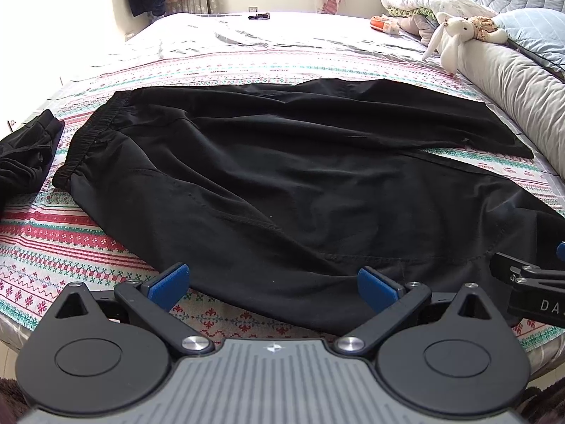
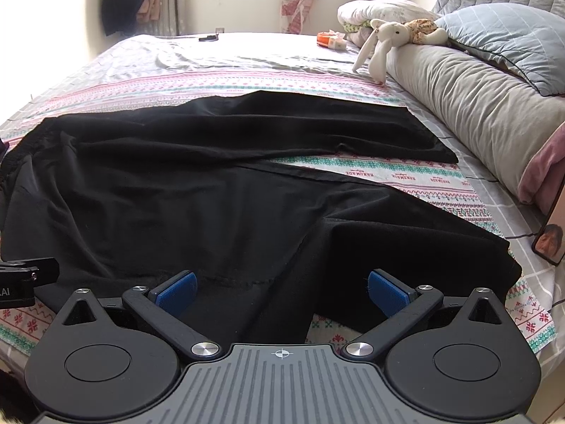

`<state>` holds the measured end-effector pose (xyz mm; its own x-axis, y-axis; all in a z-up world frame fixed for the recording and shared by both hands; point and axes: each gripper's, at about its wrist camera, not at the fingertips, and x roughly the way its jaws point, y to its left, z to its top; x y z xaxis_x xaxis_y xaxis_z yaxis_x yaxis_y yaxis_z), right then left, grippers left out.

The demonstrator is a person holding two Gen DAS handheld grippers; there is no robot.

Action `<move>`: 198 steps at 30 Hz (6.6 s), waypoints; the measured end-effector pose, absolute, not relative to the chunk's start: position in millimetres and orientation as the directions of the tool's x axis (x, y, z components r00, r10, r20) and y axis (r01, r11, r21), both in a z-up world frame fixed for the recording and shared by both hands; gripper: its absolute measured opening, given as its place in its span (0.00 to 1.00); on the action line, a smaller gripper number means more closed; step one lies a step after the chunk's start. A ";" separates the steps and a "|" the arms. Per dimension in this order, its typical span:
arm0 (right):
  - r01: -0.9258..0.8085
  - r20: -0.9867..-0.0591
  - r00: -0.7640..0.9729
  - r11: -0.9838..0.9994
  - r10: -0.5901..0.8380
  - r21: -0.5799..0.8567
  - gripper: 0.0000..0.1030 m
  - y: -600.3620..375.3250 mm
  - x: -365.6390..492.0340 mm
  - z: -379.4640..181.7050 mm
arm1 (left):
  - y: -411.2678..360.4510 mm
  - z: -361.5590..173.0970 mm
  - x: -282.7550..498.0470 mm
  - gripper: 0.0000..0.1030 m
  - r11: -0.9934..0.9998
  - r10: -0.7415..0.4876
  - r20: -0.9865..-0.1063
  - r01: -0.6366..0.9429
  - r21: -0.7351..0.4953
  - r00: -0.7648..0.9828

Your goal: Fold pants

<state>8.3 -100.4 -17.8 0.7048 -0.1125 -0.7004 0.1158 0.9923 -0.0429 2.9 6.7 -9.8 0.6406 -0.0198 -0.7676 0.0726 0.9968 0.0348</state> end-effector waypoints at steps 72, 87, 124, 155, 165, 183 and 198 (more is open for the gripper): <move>-0.318 -0.780 0.547 0.937 0.304 0.142 1.00 1.5 79.5 -43.5 | 287.5 -10.0 118.1 0.24 0.757 0.458 -0.699 -0.653 -0.018 0.550; -0.098 -0.732 0.673 0.994 0.104 0.051 1.00 -121.7 38.9 -12.8 | 185.4 -22.7 67.9 0.93 0.964 0.238 -0.698 -0.253 0.083 0.675; -0.024 -0.859 0.338 0.909 -0.384 -0.415 0.14 -284.3 -38.0 -34.0 | -41.3 -67.9 25.9 1.00 0.742 -0.456 -0.785 0.666 -0.077 0.418; 0.144 -0.817 0.575 0.978 0.042 0.151 0.82 -186.6 199.3 -28.4 | 3.0 -40.6 168.1 1.00 0.940 -0.194 -0.750 0.339 0.042 0.632; -0.215 -0.762 0.630 0.976 0.151 0.015 0.82 -120.8 325.5 -27.9 | 62.4 -18.3 268.9 1.00 0.920 -0.066 -0.675 0.308 0.244 0.735; -0.483 -0.810 0.488 0.873 0.326 0.060 0.49 -86.4 467.8 -61.7 | 126.0 -56.4 431.9 0.49 0.842 -0.240 -0.834 0.534 0.075 0.496; -0.363 -0.653 0.735 0.919 0.181 -0.153 0.00 -49.4 460.5 -27.3 | 95.5 -18.6 409.7 0.20 0.865 -0.020 -0.594 0.312 0.393 0.804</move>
<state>460.5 -49.4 -27.3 0.7349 0.1814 -0.6534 -0.3631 0.9191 -0.1532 409.7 95.5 -18.6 0.8043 -0.0199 -0.5939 0.3117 0.8650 0.3931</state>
